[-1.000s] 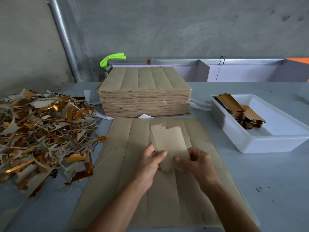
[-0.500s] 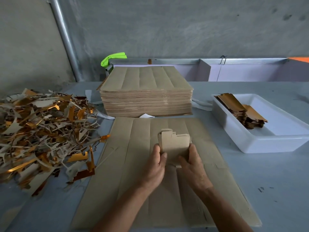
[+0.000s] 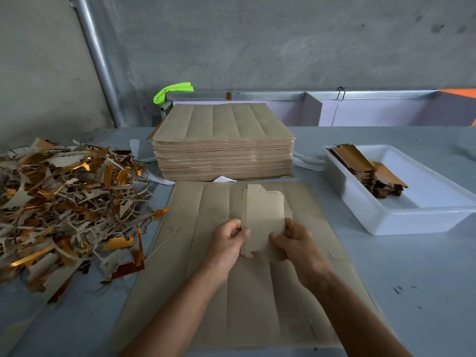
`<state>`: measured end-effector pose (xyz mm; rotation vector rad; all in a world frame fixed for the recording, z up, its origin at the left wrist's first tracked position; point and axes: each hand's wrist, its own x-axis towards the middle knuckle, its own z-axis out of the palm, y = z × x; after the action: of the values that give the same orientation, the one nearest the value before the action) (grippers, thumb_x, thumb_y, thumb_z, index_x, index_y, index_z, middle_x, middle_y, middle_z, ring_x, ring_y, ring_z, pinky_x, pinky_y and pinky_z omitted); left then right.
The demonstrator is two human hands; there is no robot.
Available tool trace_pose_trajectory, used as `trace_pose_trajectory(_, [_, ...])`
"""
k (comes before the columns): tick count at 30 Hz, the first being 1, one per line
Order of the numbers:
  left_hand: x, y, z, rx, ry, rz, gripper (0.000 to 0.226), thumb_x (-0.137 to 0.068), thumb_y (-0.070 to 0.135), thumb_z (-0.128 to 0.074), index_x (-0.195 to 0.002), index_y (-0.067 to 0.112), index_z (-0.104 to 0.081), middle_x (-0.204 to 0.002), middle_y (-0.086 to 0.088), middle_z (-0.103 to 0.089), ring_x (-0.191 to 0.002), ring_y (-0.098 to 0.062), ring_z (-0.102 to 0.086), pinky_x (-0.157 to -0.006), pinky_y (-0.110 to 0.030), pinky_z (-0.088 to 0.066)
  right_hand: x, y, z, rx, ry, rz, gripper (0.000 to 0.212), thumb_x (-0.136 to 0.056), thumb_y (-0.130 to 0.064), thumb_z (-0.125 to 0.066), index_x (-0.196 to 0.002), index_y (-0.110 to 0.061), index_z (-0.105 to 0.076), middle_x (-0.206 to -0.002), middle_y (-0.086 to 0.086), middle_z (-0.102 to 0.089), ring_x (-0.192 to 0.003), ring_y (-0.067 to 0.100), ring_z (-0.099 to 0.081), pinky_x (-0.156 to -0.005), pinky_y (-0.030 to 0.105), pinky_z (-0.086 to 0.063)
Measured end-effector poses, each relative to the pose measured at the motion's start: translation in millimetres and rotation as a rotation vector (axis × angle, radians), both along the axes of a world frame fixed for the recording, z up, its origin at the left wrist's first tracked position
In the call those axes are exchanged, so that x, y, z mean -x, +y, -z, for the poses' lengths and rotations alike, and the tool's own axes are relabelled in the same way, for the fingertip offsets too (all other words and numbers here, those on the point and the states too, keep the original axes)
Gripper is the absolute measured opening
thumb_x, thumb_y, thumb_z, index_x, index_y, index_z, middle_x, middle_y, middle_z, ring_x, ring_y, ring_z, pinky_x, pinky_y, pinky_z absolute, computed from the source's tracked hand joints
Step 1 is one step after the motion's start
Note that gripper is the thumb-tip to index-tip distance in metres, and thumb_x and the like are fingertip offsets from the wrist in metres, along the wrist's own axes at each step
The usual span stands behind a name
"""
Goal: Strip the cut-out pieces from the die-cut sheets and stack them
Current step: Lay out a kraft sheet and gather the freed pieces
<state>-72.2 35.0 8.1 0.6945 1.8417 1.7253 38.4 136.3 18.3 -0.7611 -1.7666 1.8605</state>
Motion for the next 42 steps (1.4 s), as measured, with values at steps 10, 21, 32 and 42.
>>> trace_pose_trajectory(10, [-25.5, 13.3, -7.0, 0.002, -0.103, 0.021, 0.013, -0.099, 0.004, -0.039, -0.106, 0.004, -0.050, -0.112, -0.015, -0.060, -0.095, -0.020, -0.059, -0.071, -0.035, -0.054, -0.1, -1.2, -3.7, -0.150, -0.101, 0.134, 0.022, -0.091, 0.000, -0.047, -0.103, -0.018, -0.047, -0.100, 0.005, -0.055, -0.093, 0.021, -0.054, -0.077, 0.040, -0.054])
trace_pose_trajectory(21, [-30.9, 49.2, -11.6, 0.163, 0.156, -0.165, 0.019, -0.091, 0.010, -0.060, -0.110, 0.011, -0.060, -0.114, -0.011, -0.064, -0.101, -0.026, -0.062, -0.087, -0.034, -0.051, -16.9, 15.5, -13.4, -0.314, -0.140, 0.297, 0.015, -0.086, -0.001, -0.056, -0.089, -0.016, -0.056, -0.086, 0.007, -0.063, -0.079, 0.026, -0.065, -0.066, 0.041, -0.058])
trace_pose_trajectory(32, [-60.5, 67.2, -37.5, -0.082, -0.316, -0.106, 0.020, -0.091, 0.023, -0.061, -0.078, 0.009, -0.066, -0.069, -0.002, -0.067, -0.058, -0.009, -0.065, -0.046, -0.018, -0.047, -28.7, -5.4, -10.6, -1.501, -0.420, 0.333, 0.042, -0.063, -0.008, -0.080, -0.104, -0.006, -0.070, -0.069, 0.007, -0.058, -0.053, 0.020, -0.053, -0.037, 0.026, -0.039])
trace_pose_trajectory(42, [-43.7, 84.7, -53.3, 0.038, -0.252, -0.119, 0.024, -0.101, 0.017, -0.043, -0.082, 0.018, -0.058, -0.087, -0.003, -0.065, -0.079, -0.019, -0.061, -0.071, -0.034, -0.051, -52.2, 43.8, -46.7, -0.741, -0.189, 0.392, 0.021, -0.090, -0.014, -0.061, -0.109, -0.010, -0.068, -0.106, 0.007, -0.064, -0.089, 0.019, -0.061, -0.078, 0.037, -0.054])
